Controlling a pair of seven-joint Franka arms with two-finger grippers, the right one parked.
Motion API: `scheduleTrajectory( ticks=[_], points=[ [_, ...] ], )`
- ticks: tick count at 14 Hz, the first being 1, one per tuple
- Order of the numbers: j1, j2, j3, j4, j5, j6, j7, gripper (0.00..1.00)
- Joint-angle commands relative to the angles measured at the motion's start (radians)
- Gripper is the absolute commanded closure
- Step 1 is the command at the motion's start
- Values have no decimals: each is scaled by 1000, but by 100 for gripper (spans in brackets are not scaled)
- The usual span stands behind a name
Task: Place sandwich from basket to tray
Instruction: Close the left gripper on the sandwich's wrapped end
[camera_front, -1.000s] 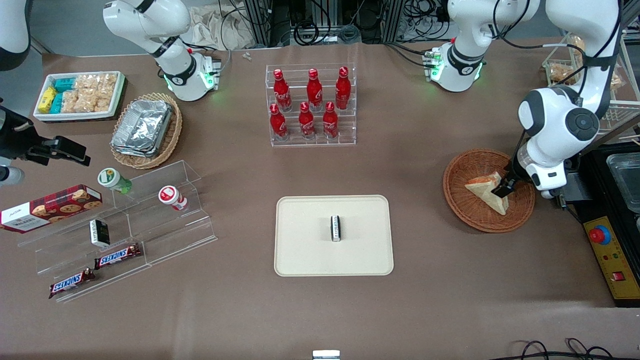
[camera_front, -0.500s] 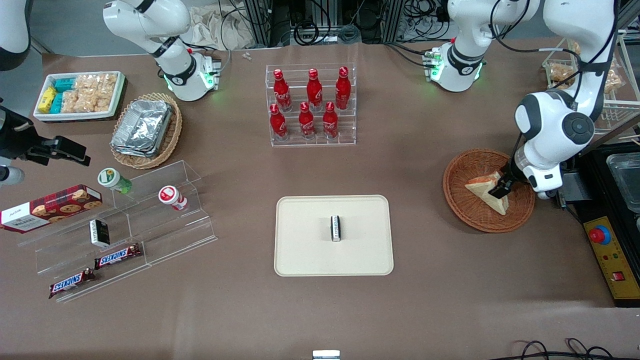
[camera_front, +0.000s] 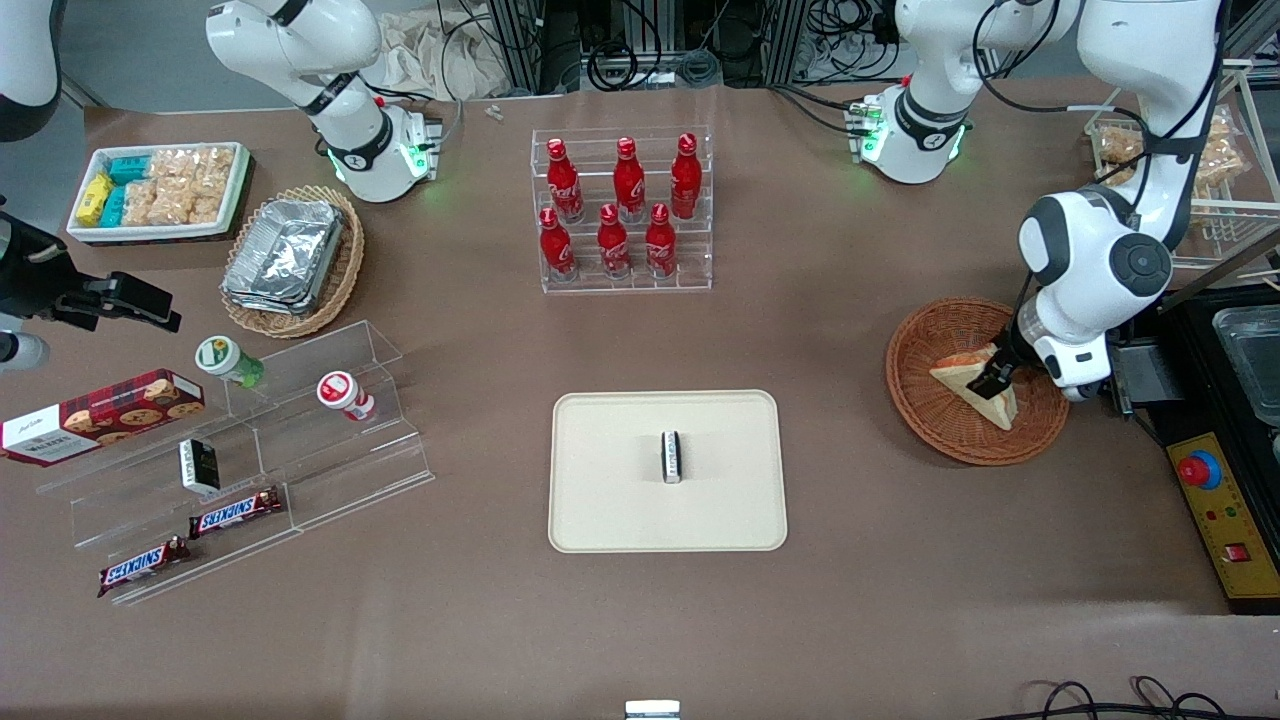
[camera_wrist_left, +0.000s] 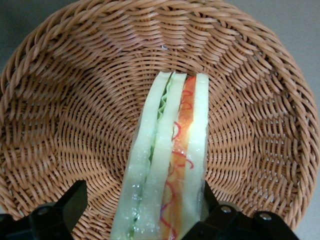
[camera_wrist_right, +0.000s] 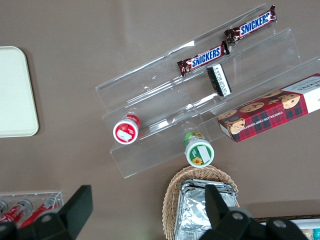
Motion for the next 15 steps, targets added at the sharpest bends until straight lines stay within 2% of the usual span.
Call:
scheduleTrajectory(
  ticks=[1, 2, 6, 9, 12, 15],
  points=[
    [-9, -12, -8, -10, -7, 41, 25, 90],
    [-9, -12, -12, -8, -3, 37, 26, 100],
    [-6, -23, -11, -6, 4, 31, 117, 100],
    [-6, -75, -11, 18, 4, -61, 149, 100],
    [3, -147, -5, 174, 4, -375, 239, 100],
    [5, -149, -3, 447, 7, -720, 339, 100]
  ],
)
